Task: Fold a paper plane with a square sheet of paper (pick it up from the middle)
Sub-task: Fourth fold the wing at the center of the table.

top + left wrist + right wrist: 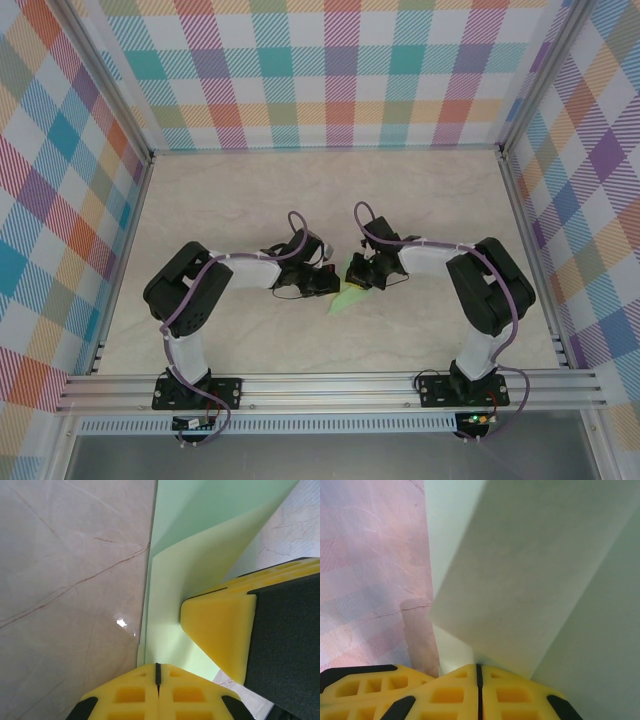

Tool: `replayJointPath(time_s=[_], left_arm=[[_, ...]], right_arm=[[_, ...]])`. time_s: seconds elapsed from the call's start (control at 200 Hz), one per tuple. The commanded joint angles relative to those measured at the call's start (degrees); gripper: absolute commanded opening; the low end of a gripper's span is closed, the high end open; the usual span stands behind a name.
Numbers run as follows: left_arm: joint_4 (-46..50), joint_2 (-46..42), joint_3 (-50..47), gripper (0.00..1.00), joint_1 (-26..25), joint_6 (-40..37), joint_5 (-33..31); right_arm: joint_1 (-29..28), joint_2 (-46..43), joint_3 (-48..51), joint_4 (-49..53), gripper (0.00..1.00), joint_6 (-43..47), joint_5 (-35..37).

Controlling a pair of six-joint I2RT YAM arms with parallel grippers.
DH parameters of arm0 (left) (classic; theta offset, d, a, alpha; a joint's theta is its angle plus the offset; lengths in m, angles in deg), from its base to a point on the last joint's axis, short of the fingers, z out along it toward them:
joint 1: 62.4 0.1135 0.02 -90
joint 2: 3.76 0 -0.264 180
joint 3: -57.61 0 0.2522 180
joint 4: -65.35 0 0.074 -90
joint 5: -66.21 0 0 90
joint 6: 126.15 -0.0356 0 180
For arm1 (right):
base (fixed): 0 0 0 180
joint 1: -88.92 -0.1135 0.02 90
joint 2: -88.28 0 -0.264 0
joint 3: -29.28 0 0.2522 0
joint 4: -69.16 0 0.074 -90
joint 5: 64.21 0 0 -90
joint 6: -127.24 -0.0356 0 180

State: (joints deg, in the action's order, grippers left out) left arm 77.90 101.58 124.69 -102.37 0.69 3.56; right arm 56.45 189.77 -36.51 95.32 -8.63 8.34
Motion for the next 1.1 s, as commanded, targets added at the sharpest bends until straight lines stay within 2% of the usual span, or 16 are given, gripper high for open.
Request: replayJointPath(time_s=[0.0,0.12,0.32,0.855,1.095], left_arm=[[-0.6,-5.5,0.5,0.05,0.2,2.0,-1.8],[-4.7,-7.5,-1.2,0.05,0.3,4.4,-2.9],[-6.5,-4.7,-1.9,0.05,0.2,6.3,-1.0],[-6.7,1.7,-0.5,0.01,-0.1,7.8,2.1],[-4.8,2.4,-0.3,0.01,-0.1,7.6,1.1]], right_arm=[[0.0,3.0,3.4,3.4,0.06,-0.5,4.4],[0.0,3.2,3.9,3.3,0.05,-1.0,4.4],[0.0,3.5,3.9,2.9,0.04,-1.2,4.2],[0.0,2.7,6.1,-1.0,0.04,-4.9,4.0],[0.1,2.8,7.3,-2.8,0.04,-7.3,4.0]])
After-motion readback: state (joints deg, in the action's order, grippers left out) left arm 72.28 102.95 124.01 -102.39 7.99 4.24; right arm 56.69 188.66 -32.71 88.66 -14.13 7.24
